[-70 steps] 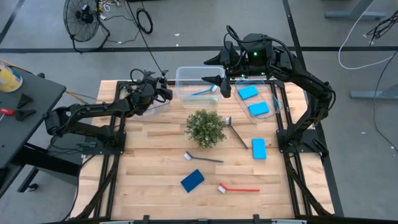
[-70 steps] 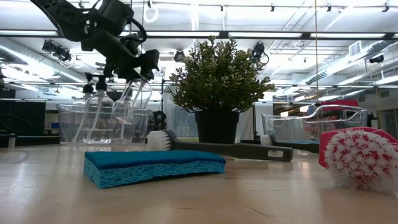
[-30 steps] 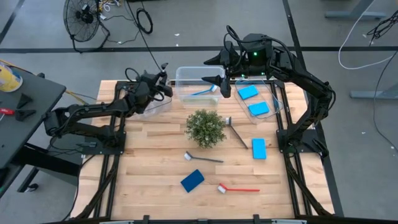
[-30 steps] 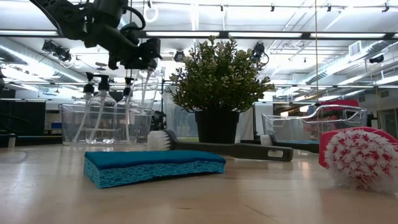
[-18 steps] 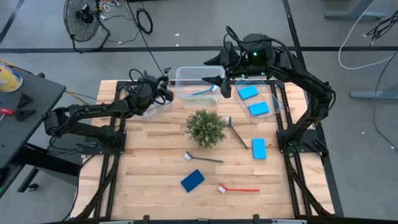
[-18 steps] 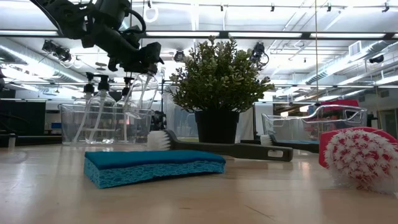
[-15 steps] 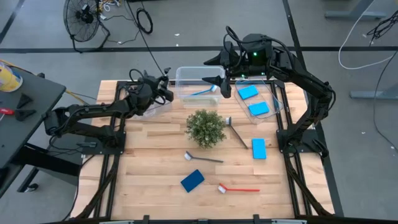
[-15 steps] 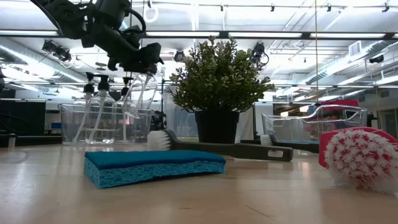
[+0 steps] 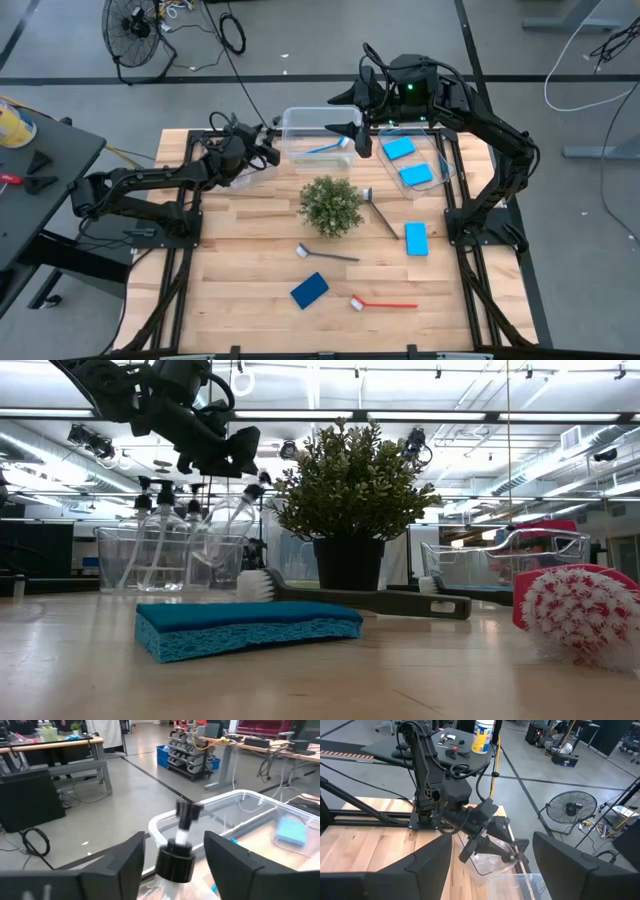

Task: Pick & Place Kitchen Sink Supplies
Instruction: Put the transparent soap dispenser into the left transparent bin

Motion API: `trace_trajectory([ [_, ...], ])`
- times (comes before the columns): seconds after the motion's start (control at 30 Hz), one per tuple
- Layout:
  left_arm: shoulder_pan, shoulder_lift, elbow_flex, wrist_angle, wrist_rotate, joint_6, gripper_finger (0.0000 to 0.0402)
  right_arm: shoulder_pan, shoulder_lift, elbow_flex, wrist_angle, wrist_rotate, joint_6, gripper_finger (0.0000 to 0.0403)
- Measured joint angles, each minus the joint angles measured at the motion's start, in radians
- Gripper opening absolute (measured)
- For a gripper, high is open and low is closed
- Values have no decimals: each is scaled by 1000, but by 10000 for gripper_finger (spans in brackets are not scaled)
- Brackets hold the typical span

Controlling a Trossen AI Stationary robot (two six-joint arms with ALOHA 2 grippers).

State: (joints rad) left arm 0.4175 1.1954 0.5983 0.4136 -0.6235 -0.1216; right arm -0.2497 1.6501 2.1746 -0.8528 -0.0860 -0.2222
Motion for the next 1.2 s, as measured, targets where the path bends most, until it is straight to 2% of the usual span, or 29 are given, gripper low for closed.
trace_trajectory([
  [0.3, -1, 0, 26, 43, 32, 27, 283, 0, 0, 0, 0, 0, 0, 279],
  [0.43, -8, 0, 99, 44, 91, 86, 285, 0, 0, 0, 0, 0, 0, 279],
  [0.57, -2, 0, 176, 44, 99, 164, 270, 0, 0, 0, 0, 0, 2, 279],
  [0.7, 35, 0, 225, 6, 84, 186, 226, 0, 0, 0, 0, 0, 3, 279],
  [1.07, 144, 6, 233, -106, 220, 49, 24, 0, 0, 0, 0, 0, 3, 279],
  [1.13, 163, 17, 233, -109, 229, 48, 8, 0, 0, 0, 0, 0, 3, 279],
  [1.2, 186, 22, 233, -108, 258, 47, 8, 0, 0, 0, -1, 0, 3, 279],
])
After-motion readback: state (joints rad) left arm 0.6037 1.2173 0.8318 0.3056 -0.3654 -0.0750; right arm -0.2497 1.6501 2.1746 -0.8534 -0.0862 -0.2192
